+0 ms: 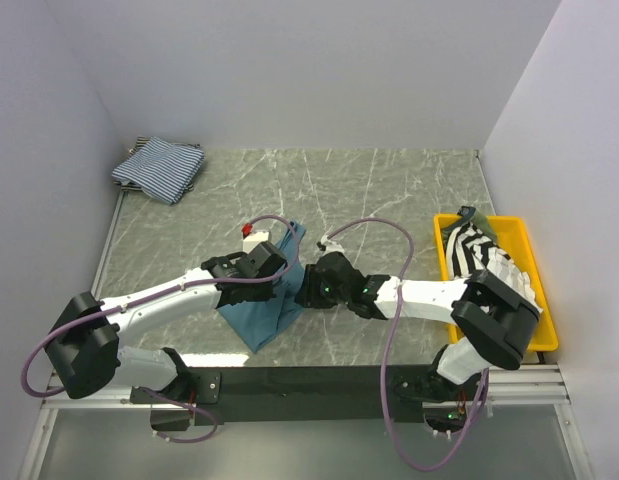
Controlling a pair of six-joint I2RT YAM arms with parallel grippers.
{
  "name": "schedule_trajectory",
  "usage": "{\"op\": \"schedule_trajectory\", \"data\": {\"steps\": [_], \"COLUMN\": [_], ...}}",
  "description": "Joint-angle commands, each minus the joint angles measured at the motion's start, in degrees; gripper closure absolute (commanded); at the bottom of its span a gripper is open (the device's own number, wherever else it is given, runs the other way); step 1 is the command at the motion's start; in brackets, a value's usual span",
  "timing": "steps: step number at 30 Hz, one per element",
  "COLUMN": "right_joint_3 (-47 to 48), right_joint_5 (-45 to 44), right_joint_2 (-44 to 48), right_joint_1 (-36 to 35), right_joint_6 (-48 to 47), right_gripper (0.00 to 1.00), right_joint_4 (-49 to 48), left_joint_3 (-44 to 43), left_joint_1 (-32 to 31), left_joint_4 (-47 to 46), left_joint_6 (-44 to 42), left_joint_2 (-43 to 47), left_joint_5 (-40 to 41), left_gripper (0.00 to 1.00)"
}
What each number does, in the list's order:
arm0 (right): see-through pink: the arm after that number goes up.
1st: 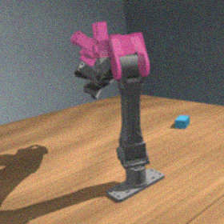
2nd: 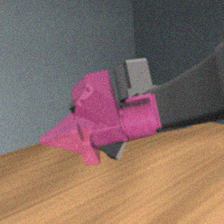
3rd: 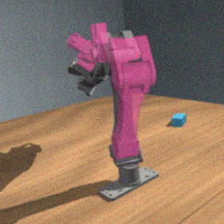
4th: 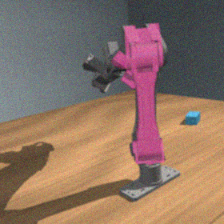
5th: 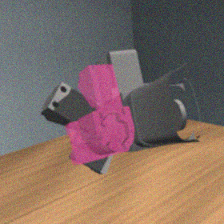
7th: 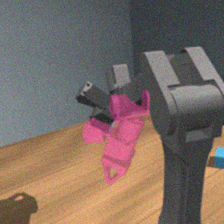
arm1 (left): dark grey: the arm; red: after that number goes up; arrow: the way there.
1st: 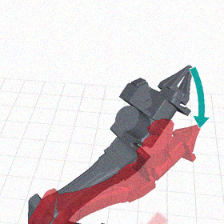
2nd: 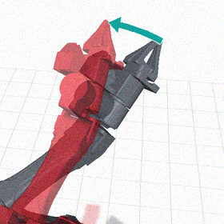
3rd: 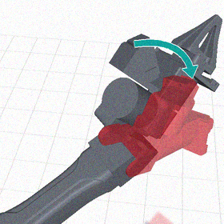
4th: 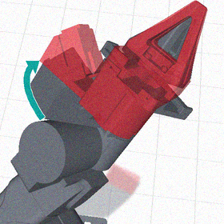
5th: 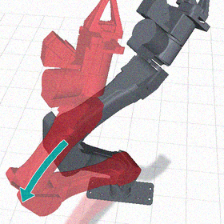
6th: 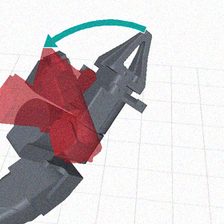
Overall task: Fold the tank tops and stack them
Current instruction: Fold the tank top
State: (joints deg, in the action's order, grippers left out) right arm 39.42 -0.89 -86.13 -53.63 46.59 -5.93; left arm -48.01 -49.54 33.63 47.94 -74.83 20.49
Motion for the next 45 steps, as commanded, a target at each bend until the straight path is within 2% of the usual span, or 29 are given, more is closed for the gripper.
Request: {"op": "schedule_trajectory", "data": {"steps": [1, 4, 8, 11, 28, 32, 36, 37, 39, 40, 42, 45], "right_joint_3": [1.45, 1.8, 2.42, 3.38, 9.01, 7.69, 6.38, 5.59, 4.27, 2.7, 0.93, -0.57], "right_joint_5": [0.71, 0.71, 0.71, 0.71, -2.36, -4.21, -5.53, -5.79, -6.32, -6.67, -7.99, -11.58], "right_joint_2": [-1.58, -2.55, -3.69, -4.92, -10.38, -8.53, -5.38, -4.5, -1.0, 0.51, 5.76, 12.01], "right_joint_1": [-1.39, -1.57, -1.48, -1.57, -0.78, -0.52, 0.62, 0.98, 2.82, 3.52, 5.54, 6.25], "right_joint_6": [-1.41, -1.5, -1.41, -1.24, 1.05, 2.28, 3.51, 4.29, 5.44, 6.49, 7.2, 6.24], "right_gripper": [0.59, 0.62, 0.75, 0.77, 0.8, 0.75, 0.67, 0.66, 0.66, 0.66, 0.66, 0.64], "right_joint_4": [-2.94, -3.21, -3.21, -2.86, 2.77, 3.47, 2.95, 2.68, 1.98, 1.63, 1.54, 3.55], "left_joint_3": [0.37, 0.46, 0.55, 0.72, 1.69, 2.92, 4.32, 4.68, 5.73, 6.26, 7.23, 6.44], "left_joint_1": [0.32, 0.58, 0.67, 0.76, 0.94, 0.76, 0.23, -0.03, 0.06, -0.03, -0.03, 0.06], "left_joint_4": [-1.55, -1.46, -1.46, -1.63, -3.13, -7.42, -11.65, -12.87, -16.81, -18.32, -21.66, -19.15], "left_joint_6": [1.01, 1.01, 0.92, 0.92, 0.66, 0.13, -0.22, -0.57, -0.66, -0.83, -0.66, 1.18], "left_joint_2": [1.53, 1.79, 1.88, 2.05, 3.72, 4.16, 3.99, 4.07, 4.78, 5.04, 5.92, 6.8], "left_joint_5": [-0.72, -0.89, -0.98, -1.15, -4.23, -7.91, -11.43, -12.48, -15.65, -16.96, -19.96, -16.73], "left_gripper": [0.97, 0.97, 0.97, 0.97, 0.98, 0.96, 0.87, 0.78, 0.68, 0.59, 0.51, 0.48]}}
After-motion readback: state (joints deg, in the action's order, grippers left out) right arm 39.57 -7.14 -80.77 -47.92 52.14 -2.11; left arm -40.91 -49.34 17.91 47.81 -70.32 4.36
